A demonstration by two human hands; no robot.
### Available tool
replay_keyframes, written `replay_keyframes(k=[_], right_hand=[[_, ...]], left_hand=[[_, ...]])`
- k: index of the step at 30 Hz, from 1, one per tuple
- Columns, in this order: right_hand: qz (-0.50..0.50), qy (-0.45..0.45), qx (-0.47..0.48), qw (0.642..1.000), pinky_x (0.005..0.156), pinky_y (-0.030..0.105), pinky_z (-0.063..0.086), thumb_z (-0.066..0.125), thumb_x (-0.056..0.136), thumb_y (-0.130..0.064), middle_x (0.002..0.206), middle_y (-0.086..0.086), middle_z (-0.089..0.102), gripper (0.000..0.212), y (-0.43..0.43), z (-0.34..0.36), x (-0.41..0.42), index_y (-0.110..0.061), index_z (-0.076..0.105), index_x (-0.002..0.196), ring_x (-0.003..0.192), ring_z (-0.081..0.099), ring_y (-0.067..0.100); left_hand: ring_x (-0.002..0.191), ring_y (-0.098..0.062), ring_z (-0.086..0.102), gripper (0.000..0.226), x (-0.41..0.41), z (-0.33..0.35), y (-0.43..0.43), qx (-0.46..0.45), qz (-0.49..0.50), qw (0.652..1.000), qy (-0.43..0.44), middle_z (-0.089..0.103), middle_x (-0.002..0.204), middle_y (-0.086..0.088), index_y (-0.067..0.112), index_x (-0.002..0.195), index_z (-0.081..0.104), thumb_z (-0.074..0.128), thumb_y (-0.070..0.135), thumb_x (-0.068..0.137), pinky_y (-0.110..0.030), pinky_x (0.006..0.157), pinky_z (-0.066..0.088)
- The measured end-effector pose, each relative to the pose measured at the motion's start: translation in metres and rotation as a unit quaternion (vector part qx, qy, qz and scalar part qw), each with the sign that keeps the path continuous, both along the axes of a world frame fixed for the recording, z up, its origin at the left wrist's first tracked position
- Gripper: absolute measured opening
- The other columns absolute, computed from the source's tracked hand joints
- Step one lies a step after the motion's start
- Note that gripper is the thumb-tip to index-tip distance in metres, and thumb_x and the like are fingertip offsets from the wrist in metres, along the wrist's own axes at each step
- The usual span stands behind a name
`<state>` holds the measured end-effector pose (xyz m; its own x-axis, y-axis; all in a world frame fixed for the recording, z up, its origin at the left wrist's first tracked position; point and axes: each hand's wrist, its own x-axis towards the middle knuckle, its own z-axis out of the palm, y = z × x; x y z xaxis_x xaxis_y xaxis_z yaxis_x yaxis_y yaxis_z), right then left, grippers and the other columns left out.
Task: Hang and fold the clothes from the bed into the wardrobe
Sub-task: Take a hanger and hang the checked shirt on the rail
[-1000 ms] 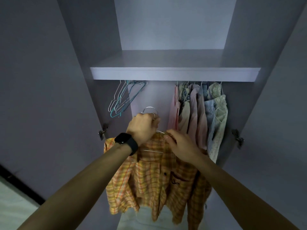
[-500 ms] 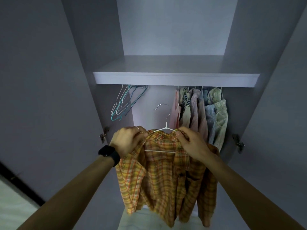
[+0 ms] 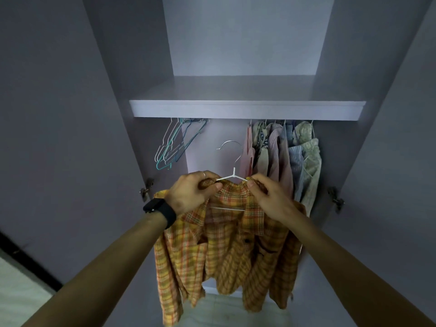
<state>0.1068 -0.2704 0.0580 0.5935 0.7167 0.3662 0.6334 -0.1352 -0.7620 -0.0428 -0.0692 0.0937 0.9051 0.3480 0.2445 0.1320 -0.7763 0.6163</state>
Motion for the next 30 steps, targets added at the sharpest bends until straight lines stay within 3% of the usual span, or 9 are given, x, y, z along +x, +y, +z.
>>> replay_keyframes(k=[3,8,11,13,15,19,24,27,30], right_hand=[[0.001,0.015,0.006,1.000,0.056,0.018,0.037,0.051,0.104,-0.029,0.070,0.004,0.052,0.019,0.004,0.002,-0.005,-0.035,0.058,0.088,0.058,0.045,0.005],[0.000,0.007,0.007,1.000,0.061,0.015,0.040,0.054,0.103,-0.032,0.076,-0.010,0.056,0.012,0.004,-0.006,-0.004,-0.029,0.065,0.098,0.065,0.051,0.000],[-0.059,-0.127,-0.053,0.989,0.088,0.018,0.043,0.055,0.100,-0.043,0.113,-0.011,0.058,0.034,-0.010,-0.016,0.009,-0.026,0.064,0.128,0.105,0.052,0.002],[-0.068,-0.218,-0.072,0.971,0.094,0.029,0.047,0.054,0.100,-0.042,0.120,-0.006,0.059,0.038,-0.019,-0.019,0.019,-0.026,0.062,0.134,0.112,0.052,0.010],[-0.054,-0.212,-0.089,0.972,0.092,0.032,0.051,0.051,0.101,-0.044,0.117,-0.008,0.062,0.038,-0.024,-0.018,0.025,-0.027,0.063,0.132,0.108,0.056,0.008],[-0.051,-0.195,-0.091,0.975,0.081,0.021,0.051,0.039,0.097,-0.060,0.110,-0.015,0.061,0.047,-0.021,-0.017,0.027,-0.030,0.065,0.123,0.096,0.057,0.000],[-0.074,-0.261,-0.095,0.958,0.064,0.027,0.051,0.041,0.101,-0.048,0.099,-0.013,0.063,0.034,-0.025,-0.014,0.035,-0.026,0.066,0.108,0.085,0.060,0.006],[-0.064,-0.275,-0.131,0.950,0.061,0.023,0.039,0.044,0.102,-0.044,0.092,-0.014,0.062,0.025,-0.033,-0.016,0.044,-0.027,0.063,0.104,0.086,0.058,0.009],[-0.061,-0.248,-0.131,0.958,0.063,0.017,0.034,0.049,0.101,-0.044,0.093,-0.018,0.059,0.024,-0.037,-0.018,0.045,-0.027,0.065,0.107,0.090,0.059,0.009]], left_hand=[[0.093,0.000,0.067,0.020,0.010,0.003,-0.011,0.007,-0.024,0.999,-0.039,0.073,0.102,0.015,0.029,0.109,0.073,0.060,0.040,0.098,-0.030,0.086,0.056],[0.081,-0.003,0.066,0.014,0.022,0.001,-0.027,0.025,-0.023,0.997,-0.069,0.071,0.085,0.013,0.039,0.089,0.065,0.059,0.031,0.100,-0.023,0.074,0.053],[0.075,0.000,0.064,0.013,0.022,-0.007,-0.021,0.040,0.000,0.996,-0.080,0.070,0.080,0.011,0.027,0.093,0.066,0.056,0.030,0.101,-0.010,0.068,0.046],[0.074,0.003,0.063,0.012,0.024,-0.007,-0.017,0.034,0.006,0.996,-0.079,0.071,0.080,0.011,0.027,0.093,0.065,0.056,0.029,0.101,-0.005,0.066,0.041],[0.077,0.001,0.063,0.013,0.027,-0.010,-0.017,0.032,0.003,0.997,-0.075,0.070,0.083,0.011,0.027,0.094,0.066,0.056,0.030,0.101,-0.007,0.067,0.042],[0.081,-0.002,0.063,0.014,0.035,-0.015,-0.020,0.036,0.010,0.995,-0.091,0.068,0.084,0.014,0.027,0.097,0.068,0.055,0.031,0.101,-0.014,0.073,0.048],[0.088,-0.012,0.062,0.017,0.042,-0.015,-0.021,0.123,0.004,0.988,-0.090,0.068,0.101,0.007,0.020,0.099,0.072,0.058,0.031,0.100,-0.036,0.081,0.054],[0.094,-0.015,0.064,0.028,0.043,-0.016,-0.019,0.147,0.017,0.988,-0.044,0.056,0.122,0.008,0.017,0.104,0.071,0.052,0.037,0.102,-0.036,0.086,0.053],[0.091,-0.018,0.066,0.026,0.043,-0.019,-0.023,0.140,0.042,0.988,-0.046,0.063,0.116,0.009,0.020,0.108,0.066,0.048,0.038,0.103,-0.036,0.077,0.053]])
